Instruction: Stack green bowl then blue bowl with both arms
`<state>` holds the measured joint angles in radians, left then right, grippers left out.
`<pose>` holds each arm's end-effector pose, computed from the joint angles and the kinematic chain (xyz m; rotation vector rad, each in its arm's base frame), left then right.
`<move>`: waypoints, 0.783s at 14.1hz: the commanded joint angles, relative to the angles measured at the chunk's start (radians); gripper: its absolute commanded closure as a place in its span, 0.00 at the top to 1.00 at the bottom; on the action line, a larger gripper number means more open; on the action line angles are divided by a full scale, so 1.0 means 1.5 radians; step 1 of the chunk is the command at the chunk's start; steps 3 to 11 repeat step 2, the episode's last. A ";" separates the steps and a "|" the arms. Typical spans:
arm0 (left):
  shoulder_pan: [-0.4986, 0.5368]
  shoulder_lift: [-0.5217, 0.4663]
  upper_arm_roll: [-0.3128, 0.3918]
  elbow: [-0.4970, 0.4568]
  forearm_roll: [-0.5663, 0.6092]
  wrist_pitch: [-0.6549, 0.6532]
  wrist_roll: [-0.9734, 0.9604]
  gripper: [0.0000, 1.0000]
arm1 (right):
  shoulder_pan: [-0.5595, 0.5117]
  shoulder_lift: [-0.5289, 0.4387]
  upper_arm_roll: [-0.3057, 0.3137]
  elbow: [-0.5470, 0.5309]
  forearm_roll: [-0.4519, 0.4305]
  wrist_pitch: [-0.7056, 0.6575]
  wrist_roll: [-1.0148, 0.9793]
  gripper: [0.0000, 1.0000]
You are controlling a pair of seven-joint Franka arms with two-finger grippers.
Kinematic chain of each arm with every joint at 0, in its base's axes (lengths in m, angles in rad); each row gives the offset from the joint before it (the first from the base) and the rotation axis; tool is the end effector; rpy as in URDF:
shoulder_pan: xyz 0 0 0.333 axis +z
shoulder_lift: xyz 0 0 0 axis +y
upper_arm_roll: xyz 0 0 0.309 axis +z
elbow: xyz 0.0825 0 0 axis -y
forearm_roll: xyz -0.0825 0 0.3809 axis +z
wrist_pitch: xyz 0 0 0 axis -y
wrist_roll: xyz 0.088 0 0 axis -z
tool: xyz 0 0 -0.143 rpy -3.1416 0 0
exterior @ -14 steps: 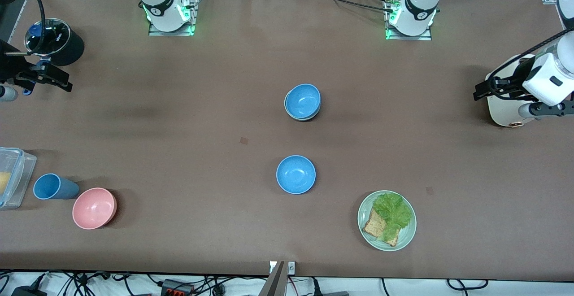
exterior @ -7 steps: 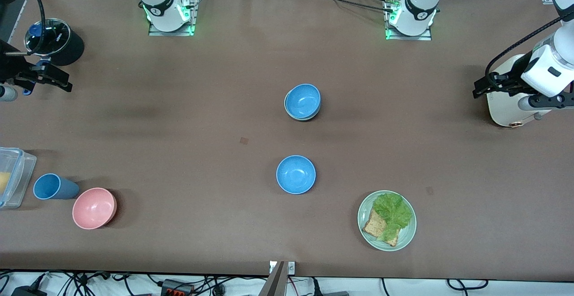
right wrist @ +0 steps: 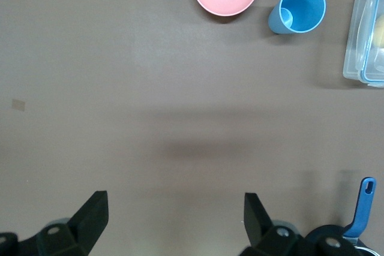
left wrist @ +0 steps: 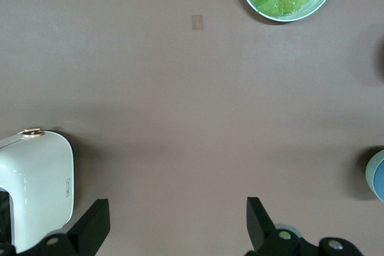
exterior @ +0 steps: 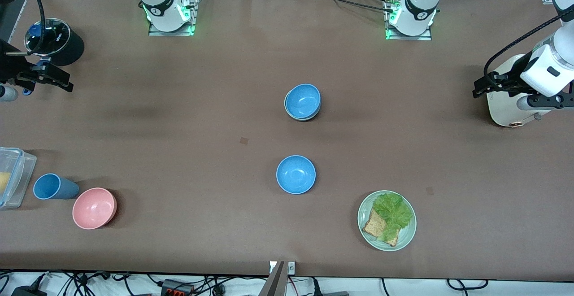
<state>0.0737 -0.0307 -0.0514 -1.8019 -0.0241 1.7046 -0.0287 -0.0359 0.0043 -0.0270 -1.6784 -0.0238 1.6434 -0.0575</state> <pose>0.5409 0.0087 0.5009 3.1167 0.0859 -0.1040 0.5526 -0.0380 0.5348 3.1195 -0.0050 -0.0634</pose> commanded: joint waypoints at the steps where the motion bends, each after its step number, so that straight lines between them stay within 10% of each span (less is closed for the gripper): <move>1: 0.001 0.001 0.005 0.004 -0.018 0.001 0.020 1.00 | 0.001 -0.010 0.000 -0.008 0.010 0.001 0.005 1.00; 11: 0.001 0.002 0.006 0.004 -0.018 0.001 0.020 1.00 | 0.001 -0.011 0.000 -0.007 0.010 0.001 0.005 1.00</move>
